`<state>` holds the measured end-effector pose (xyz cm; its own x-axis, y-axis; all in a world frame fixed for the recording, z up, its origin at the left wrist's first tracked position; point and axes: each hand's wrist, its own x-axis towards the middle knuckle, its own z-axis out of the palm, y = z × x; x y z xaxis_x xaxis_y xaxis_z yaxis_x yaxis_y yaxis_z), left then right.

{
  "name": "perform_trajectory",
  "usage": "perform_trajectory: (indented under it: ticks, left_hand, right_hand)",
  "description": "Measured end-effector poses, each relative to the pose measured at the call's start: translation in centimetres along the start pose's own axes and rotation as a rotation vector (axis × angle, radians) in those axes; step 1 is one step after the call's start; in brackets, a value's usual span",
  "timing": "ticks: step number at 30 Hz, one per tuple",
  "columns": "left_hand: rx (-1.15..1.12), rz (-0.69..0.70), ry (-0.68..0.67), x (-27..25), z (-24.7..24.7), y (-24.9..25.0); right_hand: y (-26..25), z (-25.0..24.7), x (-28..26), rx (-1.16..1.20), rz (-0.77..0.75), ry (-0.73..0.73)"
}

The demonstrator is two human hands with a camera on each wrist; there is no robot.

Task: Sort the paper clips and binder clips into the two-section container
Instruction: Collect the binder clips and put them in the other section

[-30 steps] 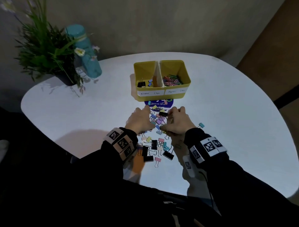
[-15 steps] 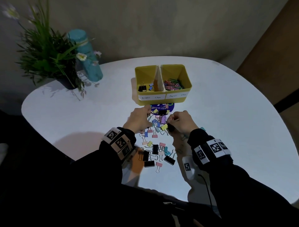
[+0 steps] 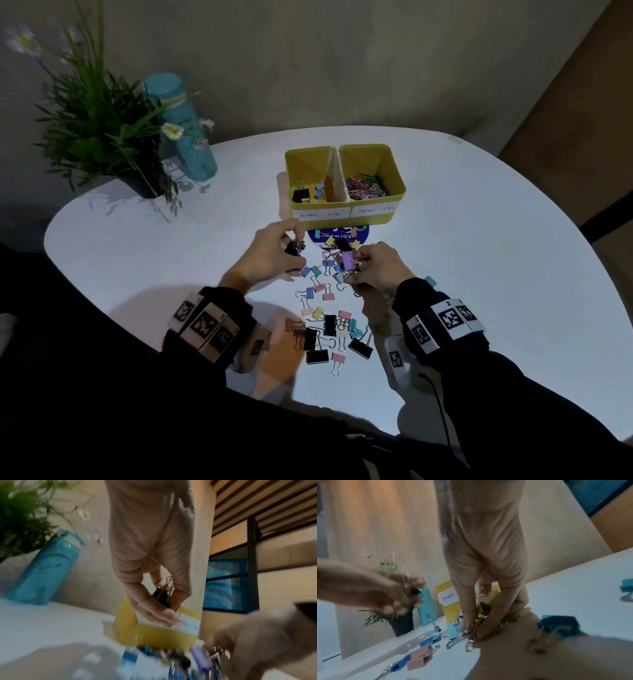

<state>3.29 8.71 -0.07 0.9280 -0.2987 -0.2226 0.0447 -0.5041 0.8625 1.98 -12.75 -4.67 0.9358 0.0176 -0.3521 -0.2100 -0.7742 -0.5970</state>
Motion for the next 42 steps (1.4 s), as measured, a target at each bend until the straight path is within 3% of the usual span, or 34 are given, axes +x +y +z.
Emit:
perform_trajectory:
  ticks: [4, 9, 14, 19, 22, 24, 27, 30, 33, 38, 42]
  left_hand:
    - [0.032, 0.165, 0.064, -0.1, -2.3, 4.1]
    - [0.149, 0.269, 0.192, 4.2, -2.3, 6.8]
    - [0.205, 0.202, 0.170, 7.5, -1.8, 6.3]
    - [0.161, 0.230, 0.312, 6.5, -3.0, 5.2]
    - [0.099, 0.142, 0.397, 5.1, -3.4, 3.5]
    - [0.136, 0.067, 0.422, 4.2, -3.4, 2.2]
    - [0.278, -0.032, 0.308, 3.4, -3.2, 0.7]
    - [0.405, -0.113, 0.166, 3.1, -2.6, -0.4]
    - [0.540, -0.170, -0.024, 3.0, -1.5, -0.8]
    - [0.661, -0.080, -0.223, 2.9, 0.6, -0.7]
    - [0.801, -0.031, -0.281, 2.9, 2.2, -0.3]
  right_hand:
    - [0.2, -1.0, -0.4, 0.042, -0.019, -0.041]
    - [-1.7, -3.4, -2.1, 0.103, -0.073, 0.008]
    - [-4.6, -6.6, -2.7, 0.197, -0.187, 0.117]
    - [-8.9, -8.4, 0.1, 0.326, -0.292, 0.223]
    - [-11.0, -7.6, 3.8, 0.288, -0.342, 0.342]
    - [-11.9, -7.0, 5.6, 0.183, -0.336, 0.303]
    - [-12.4, -6.6, 6.3, 0.020, -0.336, 0.121]
    - [-11.5, -7.4, 5.0, 0.054, -0.339, 0.184]
    - [-8.5, -8.6, 2.5, 0.029, -0.234, 0.230]
    - [-2.5, -7.4, -0.3, -0.304, -0.026, 0.060]
    - [-0.4, -4.5, 0.9, -0.415, -0.127, -0.065]
